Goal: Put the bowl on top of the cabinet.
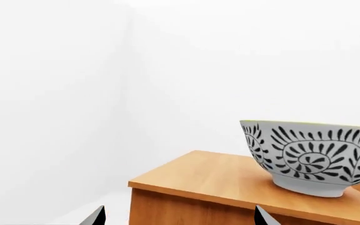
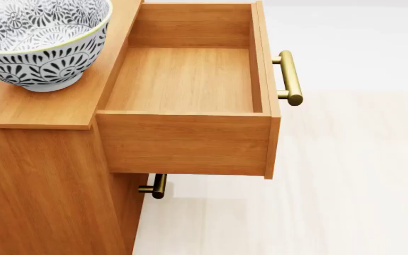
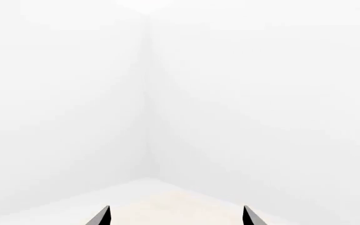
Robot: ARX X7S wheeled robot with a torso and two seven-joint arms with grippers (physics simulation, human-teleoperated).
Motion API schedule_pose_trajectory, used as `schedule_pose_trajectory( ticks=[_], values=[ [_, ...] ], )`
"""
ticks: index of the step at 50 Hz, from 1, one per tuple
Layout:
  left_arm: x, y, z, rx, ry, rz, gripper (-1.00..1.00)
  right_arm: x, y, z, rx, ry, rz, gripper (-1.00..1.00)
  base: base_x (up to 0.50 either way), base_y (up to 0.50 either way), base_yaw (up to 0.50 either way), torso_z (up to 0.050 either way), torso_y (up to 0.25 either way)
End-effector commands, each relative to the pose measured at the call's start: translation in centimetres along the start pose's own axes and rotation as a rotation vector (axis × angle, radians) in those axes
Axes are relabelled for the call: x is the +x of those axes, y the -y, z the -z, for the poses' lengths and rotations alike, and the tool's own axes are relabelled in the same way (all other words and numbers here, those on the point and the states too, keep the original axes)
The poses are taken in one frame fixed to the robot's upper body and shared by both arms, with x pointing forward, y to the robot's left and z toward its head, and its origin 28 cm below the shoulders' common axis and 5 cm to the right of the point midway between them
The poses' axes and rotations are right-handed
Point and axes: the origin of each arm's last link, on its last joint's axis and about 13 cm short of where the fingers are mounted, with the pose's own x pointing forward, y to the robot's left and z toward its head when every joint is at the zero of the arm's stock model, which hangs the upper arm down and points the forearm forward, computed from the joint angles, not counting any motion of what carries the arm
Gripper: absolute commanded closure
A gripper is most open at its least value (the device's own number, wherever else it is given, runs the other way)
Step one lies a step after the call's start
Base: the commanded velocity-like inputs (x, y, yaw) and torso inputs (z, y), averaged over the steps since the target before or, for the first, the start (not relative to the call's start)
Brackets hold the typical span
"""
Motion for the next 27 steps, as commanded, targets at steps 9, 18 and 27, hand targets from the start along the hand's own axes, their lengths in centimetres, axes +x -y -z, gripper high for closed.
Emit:
schedule_pose_trajectory(
  ticks=[9,18,27],
  values=[
    [0.2,-0.9,-0.2,0.011,0.006,-0.045,-1.0,-0.2,2.5,-1.1,-0.032,0.033,0.063,-1.0,0.0,0.0,0.0,0.0,0.0],
    [0.2,-1.2,-0.2,0.013,0.008,-0.058,-1.0,-0.2,2.8,-1.2,-0.045,0.04,0.061,-1.0,0.0,0.0,0.0,0.0,0.0],
    [0.2,-1.5,-0.4,0.015,0.014,-0.073,-1.0,-0.2,3.3,-1.3,-0.049,0.044,0.076,-1.0,0.0,0.0,0.0,0.0,0.0]
  ],
)
